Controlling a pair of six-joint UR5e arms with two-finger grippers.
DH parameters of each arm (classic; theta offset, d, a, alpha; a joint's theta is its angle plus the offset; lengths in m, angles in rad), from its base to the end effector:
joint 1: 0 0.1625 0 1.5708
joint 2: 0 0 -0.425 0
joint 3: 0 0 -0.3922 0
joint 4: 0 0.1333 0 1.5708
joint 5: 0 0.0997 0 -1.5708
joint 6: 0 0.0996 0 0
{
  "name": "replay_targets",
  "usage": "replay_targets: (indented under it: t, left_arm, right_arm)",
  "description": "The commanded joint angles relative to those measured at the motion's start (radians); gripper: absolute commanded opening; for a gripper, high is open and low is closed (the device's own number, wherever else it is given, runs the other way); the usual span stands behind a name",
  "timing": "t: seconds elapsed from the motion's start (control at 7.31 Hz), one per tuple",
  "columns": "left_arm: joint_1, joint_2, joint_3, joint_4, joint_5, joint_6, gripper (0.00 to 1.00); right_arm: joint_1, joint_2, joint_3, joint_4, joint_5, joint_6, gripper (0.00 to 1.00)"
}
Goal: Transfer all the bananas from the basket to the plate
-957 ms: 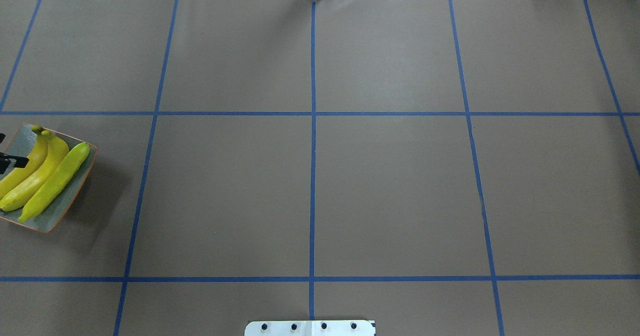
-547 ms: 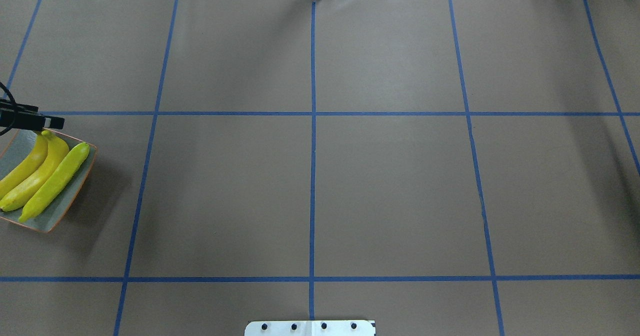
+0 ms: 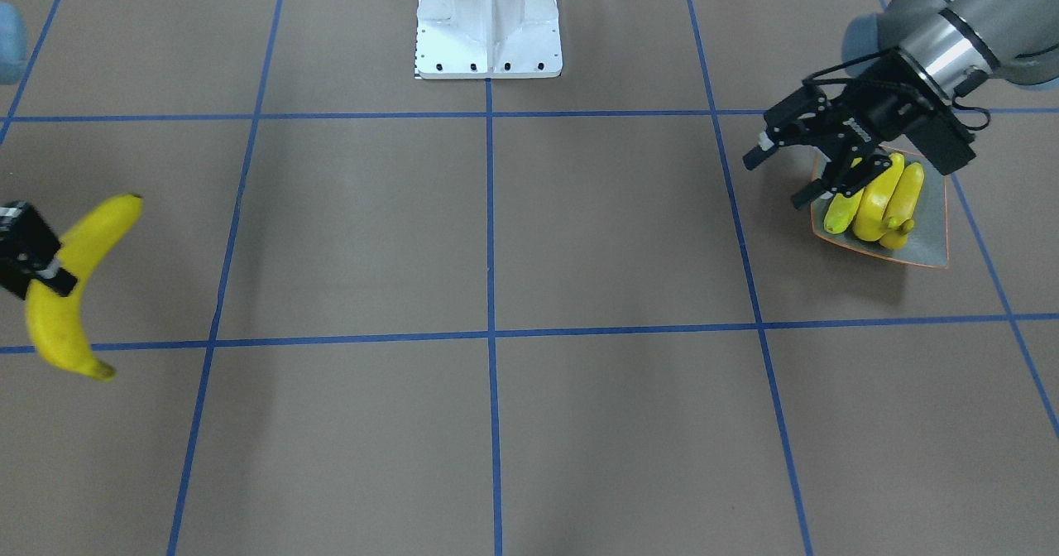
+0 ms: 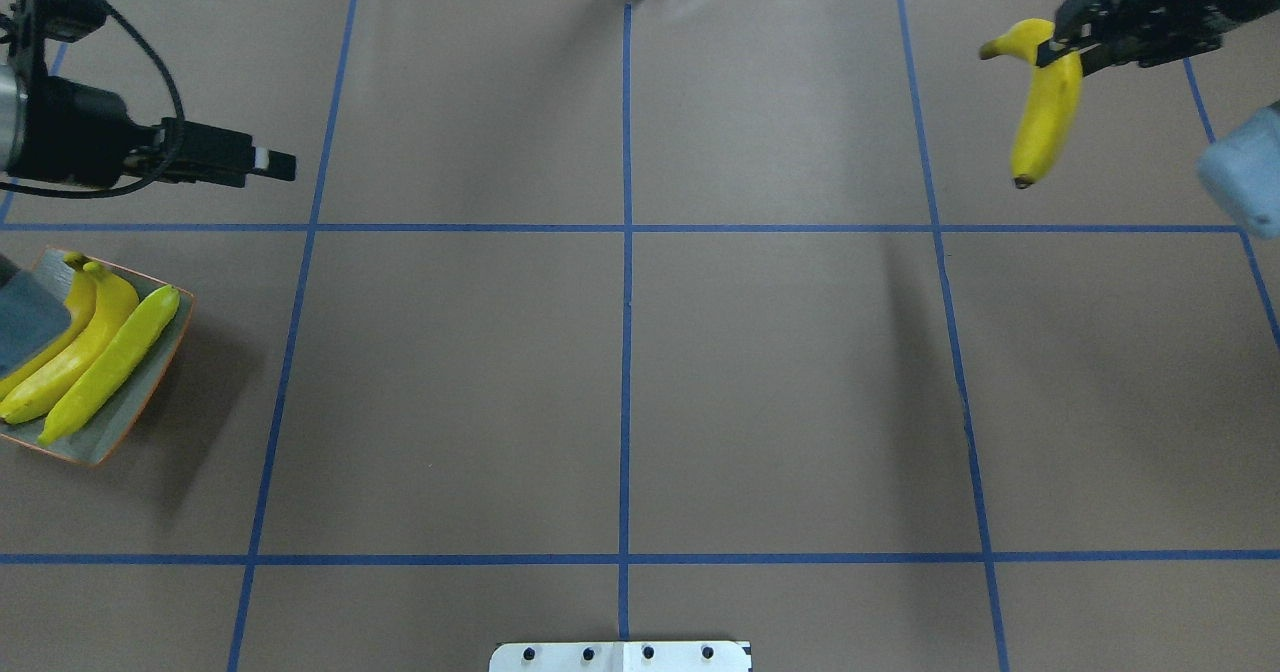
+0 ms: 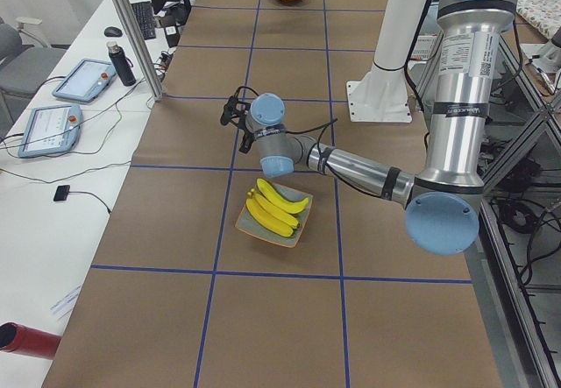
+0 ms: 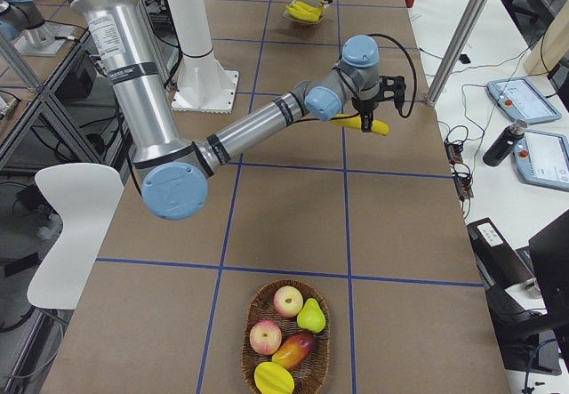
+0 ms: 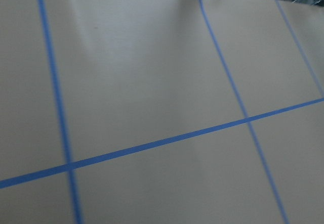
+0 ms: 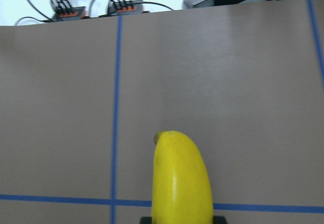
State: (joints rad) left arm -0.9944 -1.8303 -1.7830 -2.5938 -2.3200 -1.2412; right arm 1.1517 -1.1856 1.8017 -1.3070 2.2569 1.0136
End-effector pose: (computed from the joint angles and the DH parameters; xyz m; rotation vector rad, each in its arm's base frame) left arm 0.2387 -0.4874 0.3012 0.3906 1.4639 0.0272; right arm -0.1811 -0.5791 0.3020 0.2157 -1.0358 0.2366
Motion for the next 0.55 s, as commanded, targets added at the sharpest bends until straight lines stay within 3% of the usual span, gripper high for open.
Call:
replay_targets:
  t: [0.0, 0.41]
  left_arm:
    - [0.058, -0.156, -0.003, 0.000, 0.007, -0.194, 1.00]
    - [0.111, -0.181, -0.015, 0.000, 0.008, -0.195, 1.00]
  right_arm:
    - [-0.212, 0.168, -0.002, -0.001, -0.167, 0.304, 0.00]
    - [-0.369, 0.299, -0.007, -0.005, -0.284, 0.479, 0.00]
